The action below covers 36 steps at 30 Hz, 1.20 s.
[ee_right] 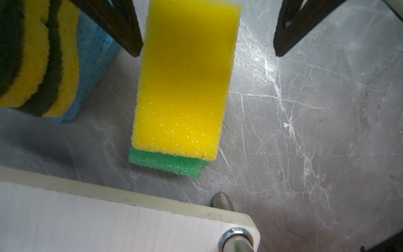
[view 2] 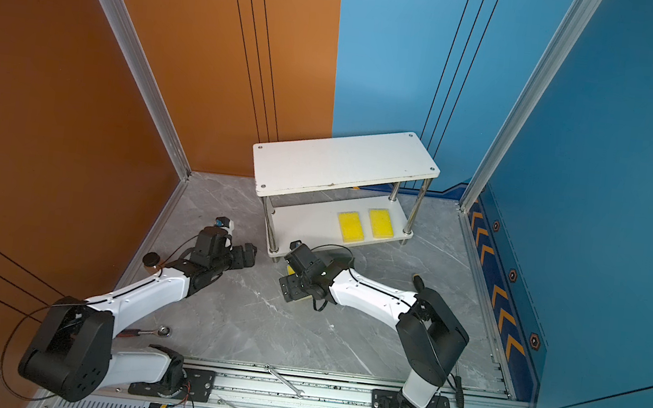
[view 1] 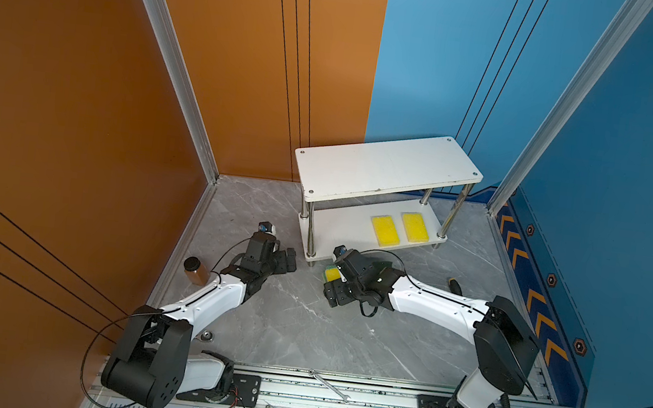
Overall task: Place and organize the cleaning sponges onto the shelf
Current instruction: 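Lower the right gripper and grasp the yellow sponge atop the green one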
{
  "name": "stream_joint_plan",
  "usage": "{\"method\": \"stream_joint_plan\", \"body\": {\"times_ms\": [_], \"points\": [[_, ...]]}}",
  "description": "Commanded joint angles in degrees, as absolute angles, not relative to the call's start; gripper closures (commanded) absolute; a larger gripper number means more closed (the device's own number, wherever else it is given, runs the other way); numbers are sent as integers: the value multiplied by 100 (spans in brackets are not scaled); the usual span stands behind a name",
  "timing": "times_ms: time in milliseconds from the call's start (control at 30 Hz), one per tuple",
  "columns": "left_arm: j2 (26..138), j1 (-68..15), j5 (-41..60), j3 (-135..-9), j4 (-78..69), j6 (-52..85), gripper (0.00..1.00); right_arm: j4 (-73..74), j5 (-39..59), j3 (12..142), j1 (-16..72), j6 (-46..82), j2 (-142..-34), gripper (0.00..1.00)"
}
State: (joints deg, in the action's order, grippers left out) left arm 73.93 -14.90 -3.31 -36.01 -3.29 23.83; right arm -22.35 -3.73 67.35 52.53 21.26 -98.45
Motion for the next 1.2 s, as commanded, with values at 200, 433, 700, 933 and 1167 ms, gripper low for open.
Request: {"method": "stream_joint_plan", "body": {"times_ms": [200,433,700,933,1167], "points": [[7415,-1450,-224,-3595,-378,2355,2,-2496,-685,6899,5299,2048,-10082,9],[7414,-1450,-229,-3589,-378,2373,2,-2540,-789,6919,5325,2008,-10169,13],[7427,-1450,-245,-3588,-378,2373,2,-2685,-939,7030,5387,1934,-10292,18],[7440,-1450,-250,-3586,-380,2373,3,-2697,-959,7036,5396,1913,-10246,26],[7444,-1450,-237,-3590,-378,2373,2,-2702,-960,7034,5384,1895,-10163,29]]}}
